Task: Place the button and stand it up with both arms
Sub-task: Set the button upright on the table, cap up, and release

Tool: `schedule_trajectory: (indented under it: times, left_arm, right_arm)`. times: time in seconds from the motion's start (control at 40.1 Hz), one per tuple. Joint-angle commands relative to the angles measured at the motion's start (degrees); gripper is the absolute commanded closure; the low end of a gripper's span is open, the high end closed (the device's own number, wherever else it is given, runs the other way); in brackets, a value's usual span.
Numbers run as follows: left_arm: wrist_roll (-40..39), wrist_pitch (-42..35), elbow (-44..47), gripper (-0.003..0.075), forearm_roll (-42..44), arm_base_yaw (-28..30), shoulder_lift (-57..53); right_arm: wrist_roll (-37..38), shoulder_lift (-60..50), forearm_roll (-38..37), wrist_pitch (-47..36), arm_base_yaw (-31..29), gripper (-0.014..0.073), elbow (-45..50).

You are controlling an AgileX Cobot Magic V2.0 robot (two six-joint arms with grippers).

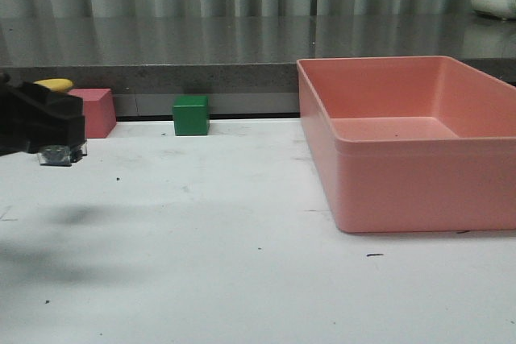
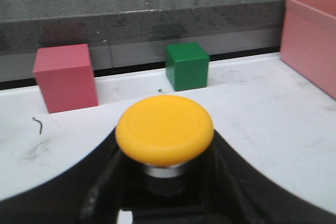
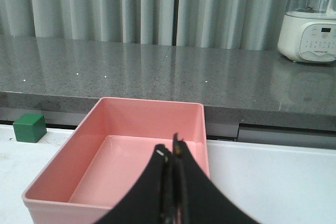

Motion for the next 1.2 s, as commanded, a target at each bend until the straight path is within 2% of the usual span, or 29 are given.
schedule_trajectory:
  times: [0.0, 0.05, 0.174, 0.473, 0.573, 0.822, 0.946, 1.171]
  left_arm:
    - [0.0, -13.86, 0.57, 0.053, -1.6, 0.03, 2.59]
    - [0.0, -16.11, 0.93, 0.053, -1.6, 0.03, 4.8]
    - [0.0, -16.11, 0.93, 0.053, -1.6, 0.03, 7.76]
    - [0.0, -16.11, 1.05, 0.0524, -1.6, 0.03, 8.08]
    - [0.0, -16.11, 1.05, 0.0472, -1.6, 0.03, 7.72]
    - [0.0, -16.11, 1.05, 0.0266, -1.6, 0.03, 4.81]
    - [0.0, -16.11, 1.05, 0.0231, -1.6, 0.03, 4.32]
    - [0.0, -14.46, 1.14, 0.0232, -0.95, 0.03, -2.34]
  right_arm:
    - [-0.58, 0.57, -0.81, -5.06, 0.03, 0.0655, -1.6]
    - [-0.58, 0.57, -0.81, -5.06, 0.03, 0.0655, -1.6]
    - [-0.58, 0.57, -0.81, -5.06, 0.03, 0.0655, -1.6]
    - [-0.58, 0.57, -0.81, -5.06, 0.03, 0.0655, -1.6]
    - [-0.58, 0.57, -0.81, -5.06, 0.03, 0.0655, -1.6]
    - [-0.58, 0.57, -0.81, -5.06, 0.03, 0.0655, -1.6]
    - [-0.58, 0.57, -0.81, -5.06, 0.03, 0.0655, -1.6]
    - [-0.58, 0.57, -0.81, -5.06, 0.03, 0.0655, -1.6]
